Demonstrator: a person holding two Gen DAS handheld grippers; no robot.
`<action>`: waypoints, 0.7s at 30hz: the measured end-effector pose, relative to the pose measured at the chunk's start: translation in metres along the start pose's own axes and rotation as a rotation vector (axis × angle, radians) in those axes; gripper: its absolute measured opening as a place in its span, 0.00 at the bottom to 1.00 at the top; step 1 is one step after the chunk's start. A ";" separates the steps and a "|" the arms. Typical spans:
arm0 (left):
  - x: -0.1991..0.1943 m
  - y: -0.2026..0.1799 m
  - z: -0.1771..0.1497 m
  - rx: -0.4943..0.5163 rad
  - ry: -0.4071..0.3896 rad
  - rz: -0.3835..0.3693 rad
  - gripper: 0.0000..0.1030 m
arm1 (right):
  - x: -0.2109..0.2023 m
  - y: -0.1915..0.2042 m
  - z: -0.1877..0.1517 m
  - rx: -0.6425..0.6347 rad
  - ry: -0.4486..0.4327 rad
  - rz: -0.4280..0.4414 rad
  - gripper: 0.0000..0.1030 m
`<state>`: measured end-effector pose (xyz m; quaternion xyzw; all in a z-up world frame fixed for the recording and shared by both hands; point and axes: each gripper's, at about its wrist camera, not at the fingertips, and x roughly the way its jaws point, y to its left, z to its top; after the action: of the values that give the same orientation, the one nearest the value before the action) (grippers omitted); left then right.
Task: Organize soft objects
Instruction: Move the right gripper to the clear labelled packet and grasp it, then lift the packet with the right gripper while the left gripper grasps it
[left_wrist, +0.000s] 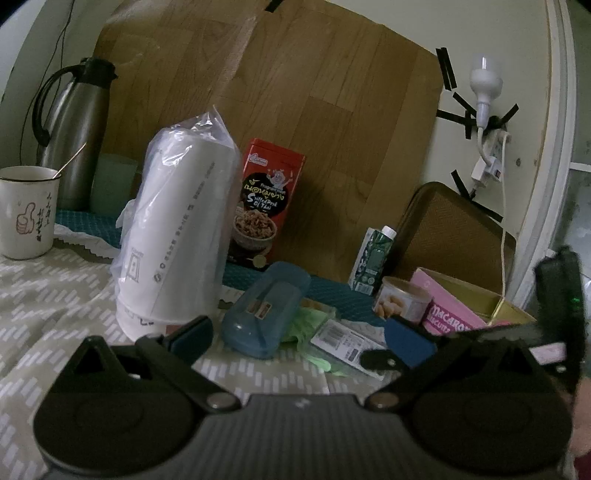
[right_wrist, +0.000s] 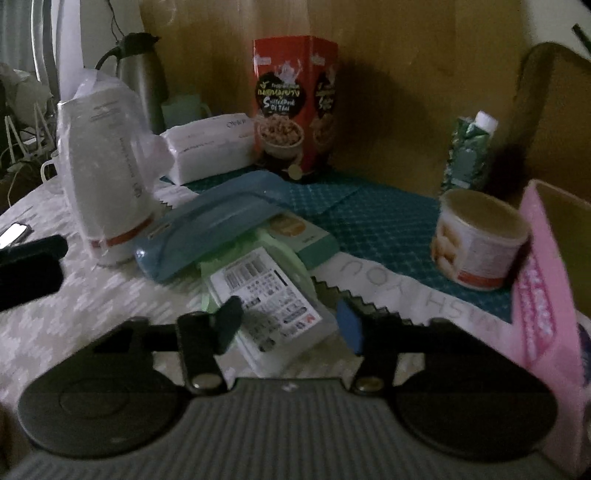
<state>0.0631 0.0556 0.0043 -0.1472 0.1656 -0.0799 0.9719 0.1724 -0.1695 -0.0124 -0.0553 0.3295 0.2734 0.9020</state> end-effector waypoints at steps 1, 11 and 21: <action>0.000 0.000 0.000 0.001 -0.001 0.002 1.00 | -0.004 -0.001 -0.002 0.007 0.001 0.003 0.49; 0.000 -0.001 0.000 0.004 0.001 0.009 1.00 | -0.024 0.019 -0.020 -0.043 -0.017 0.015 0.51; -0.001 -0.002 -0.001 0.007 0.000 0.011 1.00 | -0.020 0.028 -0.027 0.017 -0.021 -0.051 0.56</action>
<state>0.0617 0.0537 0.0042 -0.1428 0.1660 -0.0753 0.9728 0.1296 -0.1629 -0.0187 -0.0533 0.3209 0.2481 0.9125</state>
